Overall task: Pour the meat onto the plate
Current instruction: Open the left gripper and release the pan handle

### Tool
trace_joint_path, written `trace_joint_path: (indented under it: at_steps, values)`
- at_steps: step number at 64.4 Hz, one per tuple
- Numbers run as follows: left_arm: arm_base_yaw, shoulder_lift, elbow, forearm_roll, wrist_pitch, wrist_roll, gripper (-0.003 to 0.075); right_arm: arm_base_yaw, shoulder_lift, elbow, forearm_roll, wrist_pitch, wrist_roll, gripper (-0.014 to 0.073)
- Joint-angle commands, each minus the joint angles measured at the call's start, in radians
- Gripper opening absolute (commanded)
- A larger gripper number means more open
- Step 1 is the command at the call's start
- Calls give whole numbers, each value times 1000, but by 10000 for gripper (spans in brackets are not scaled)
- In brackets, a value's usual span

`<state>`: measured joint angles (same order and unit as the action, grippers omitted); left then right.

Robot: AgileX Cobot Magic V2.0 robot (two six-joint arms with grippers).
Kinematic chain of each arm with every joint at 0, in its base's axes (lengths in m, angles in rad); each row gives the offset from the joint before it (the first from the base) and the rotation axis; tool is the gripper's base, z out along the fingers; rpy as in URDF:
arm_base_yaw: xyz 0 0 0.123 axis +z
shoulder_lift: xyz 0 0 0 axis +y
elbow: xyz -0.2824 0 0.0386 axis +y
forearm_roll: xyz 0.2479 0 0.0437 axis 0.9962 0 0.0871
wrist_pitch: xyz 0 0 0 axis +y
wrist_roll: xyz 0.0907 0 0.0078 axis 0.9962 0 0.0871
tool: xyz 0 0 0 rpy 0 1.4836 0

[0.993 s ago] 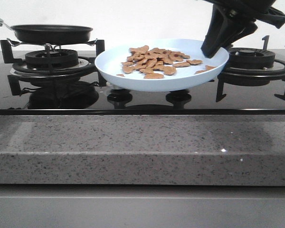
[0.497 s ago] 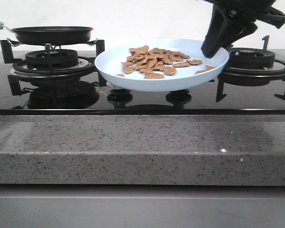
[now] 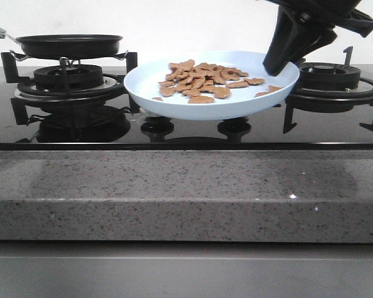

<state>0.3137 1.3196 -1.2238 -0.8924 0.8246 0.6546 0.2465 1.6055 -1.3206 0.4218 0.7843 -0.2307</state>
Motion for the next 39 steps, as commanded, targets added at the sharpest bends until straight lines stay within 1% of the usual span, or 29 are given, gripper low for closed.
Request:
trace_joint_path:
  at_steps: [1,7,15,22,27,31,36,39]
  values:
    - [-75,-99,15,57,-70,-49,566,1,-50,-24,32,-35,-8,-118]
    - [-160,-165,75,132,-107,-72,566,1,-50,-24,32,-35,-8,-118]
    - [-262,-243,161,267,-119,-162,566,1,-50,-24,32,-35,-8,-118]
    - [-324,-304,227,407,-119,-266,566,1,-50,-24,32,-35,-8,-118]
    - [-352,-346,264,512,-119,-348,566,1,-50,-24,32,-35,-8,-118]
    - [-370,-392,295,624,-115,-435,566,1,-50,-24,32,-35,-8,-118]
    - [-377,-444,324,732,-101,-519,566,1,-50,-24,32,-35,-8,-118]
    - [-379,-467,334,766,-91,-551,566,1,-50,-24,32,-35,-8,-118]
